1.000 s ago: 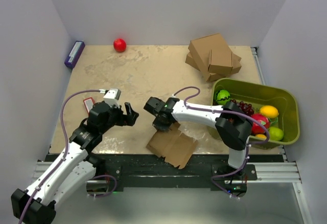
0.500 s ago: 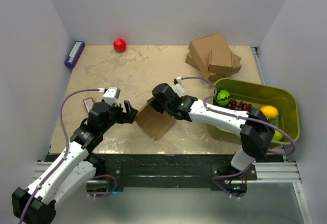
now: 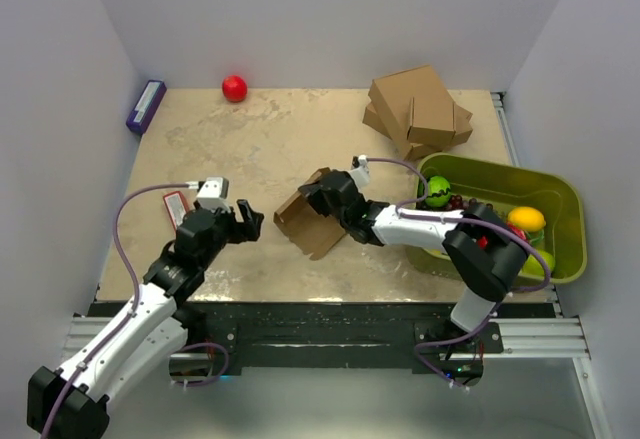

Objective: Fold the paper box

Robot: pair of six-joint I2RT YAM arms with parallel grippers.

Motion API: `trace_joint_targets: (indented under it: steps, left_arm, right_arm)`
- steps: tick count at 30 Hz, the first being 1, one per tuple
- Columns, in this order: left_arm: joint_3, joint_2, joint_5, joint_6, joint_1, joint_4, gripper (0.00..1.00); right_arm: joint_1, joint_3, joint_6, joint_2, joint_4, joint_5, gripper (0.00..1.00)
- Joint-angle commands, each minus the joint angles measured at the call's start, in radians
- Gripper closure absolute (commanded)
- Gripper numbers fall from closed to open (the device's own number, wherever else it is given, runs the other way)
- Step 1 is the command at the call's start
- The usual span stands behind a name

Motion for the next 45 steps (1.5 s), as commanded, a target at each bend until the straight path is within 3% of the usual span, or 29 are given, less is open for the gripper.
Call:
trace_joint_targets:
  steps: [1, 15, 21, 34, 45]
  left_arm:
    - [-0.076, -0.042, -0.013, -0.032, 0.003, 0.092, 0.21]
    - [-0.249, 0.117, 0.113, -0.003, -0.063, 0.439, 0.31]
    - [-0.248, 0.235, -0.019, 0.028, -0.205, 0.561, 0.32]
    - [-0.186, 0.514, -0.085, 0.042, -0.244, 0.839, 0.46]
    - [-0.114, 0.652, -0.219, 0.027, -0.319, 0.855, 0.54]
  right_arm:
    - [-0.005, -0.06, -0.041, 0.011, 0.207, 0.0, 1.0]
    - [-0.022, -0.244, -0.038, 0.033, 0.47, -0.011, 1.0]
    - [-0.022, -0.27, -0.033, 0.038, 0.499, -0.007, 1.0]
    - [-0.022, -0.304, -0.048, 0.028, 0.52, 0.013, 1.0]
    - [-0.022, -0.33, -0.048, 0.018, 0.525, 0.036, 1.0]
